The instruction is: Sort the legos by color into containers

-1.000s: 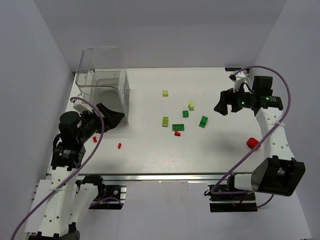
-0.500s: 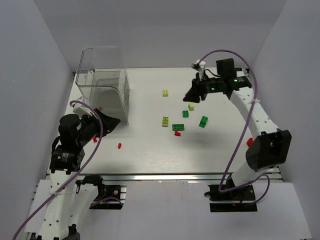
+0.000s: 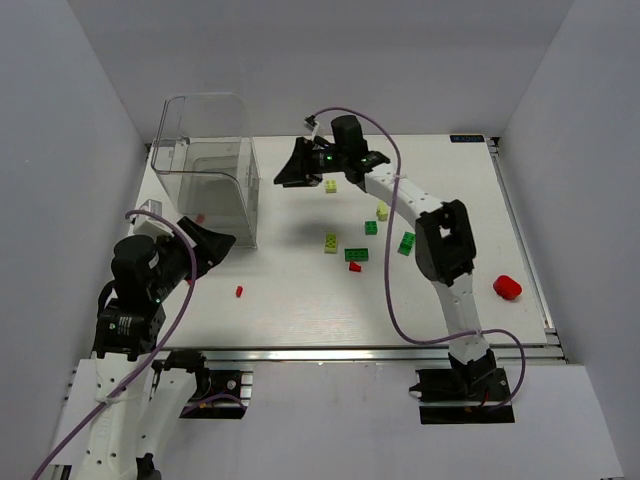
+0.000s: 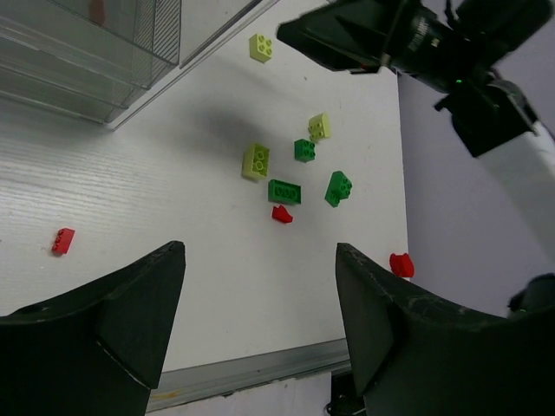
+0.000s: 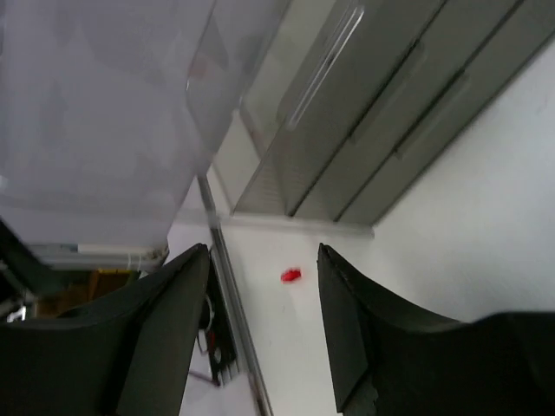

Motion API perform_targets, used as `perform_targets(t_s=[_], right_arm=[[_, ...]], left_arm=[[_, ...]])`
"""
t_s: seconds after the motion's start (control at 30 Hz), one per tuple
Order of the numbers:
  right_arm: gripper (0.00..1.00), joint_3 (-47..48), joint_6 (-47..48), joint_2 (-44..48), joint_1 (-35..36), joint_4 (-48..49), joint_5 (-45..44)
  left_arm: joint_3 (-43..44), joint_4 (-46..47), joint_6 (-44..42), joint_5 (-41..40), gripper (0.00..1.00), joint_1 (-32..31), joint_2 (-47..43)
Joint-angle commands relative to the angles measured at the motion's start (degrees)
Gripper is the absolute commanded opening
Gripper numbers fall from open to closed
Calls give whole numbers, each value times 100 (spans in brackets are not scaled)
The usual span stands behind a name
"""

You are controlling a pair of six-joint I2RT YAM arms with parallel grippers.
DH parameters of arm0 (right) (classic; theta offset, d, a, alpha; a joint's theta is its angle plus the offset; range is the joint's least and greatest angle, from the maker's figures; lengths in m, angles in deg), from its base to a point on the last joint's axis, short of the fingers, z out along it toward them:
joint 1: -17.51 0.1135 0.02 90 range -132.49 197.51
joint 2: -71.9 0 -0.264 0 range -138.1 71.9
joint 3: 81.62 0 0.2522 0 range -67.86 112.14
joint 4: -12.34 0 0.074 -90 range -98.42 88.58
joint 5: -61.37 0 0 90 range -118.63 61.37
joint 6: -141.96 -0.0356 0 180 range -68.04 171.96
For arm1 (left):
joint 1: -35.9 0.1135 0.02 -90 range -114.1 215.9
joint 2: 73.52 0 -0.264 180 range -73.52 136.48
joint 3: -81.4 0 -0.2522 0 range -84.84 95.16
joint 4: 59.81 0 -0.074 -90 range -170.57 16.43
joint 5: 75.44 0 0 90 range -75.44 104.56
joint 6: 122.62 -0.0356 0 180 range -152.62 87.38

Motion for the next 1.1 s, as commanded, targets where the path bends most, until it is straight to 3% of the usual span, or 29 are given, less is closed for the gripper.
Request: perform_targets(t_s=[0.0, 0.07, 0.37, 0.53, 1.07], right_arm=[[59, 969, -1100, -497, 129, 961, -326], [59, 1559, -1030, -902, 252, 917, -535], [52, 1858, -1029, -1597, 455, 1787, -1239], [46, 1666, -1135, -1711, 551, 2156, -1397], [44, 1552, -1451, -1896, 683, 2595, -1416]], left_arm=[[-32, 115, 278, -204, 80, -8, -32], [-15, 150, 313, -222, 79, -8, -14], [231, 54, 278, -222, 79, -8, 320], [284, 36, 278, -248, 79, -8, 381], [389, 36, 296, -222, 79, -8, 451]])
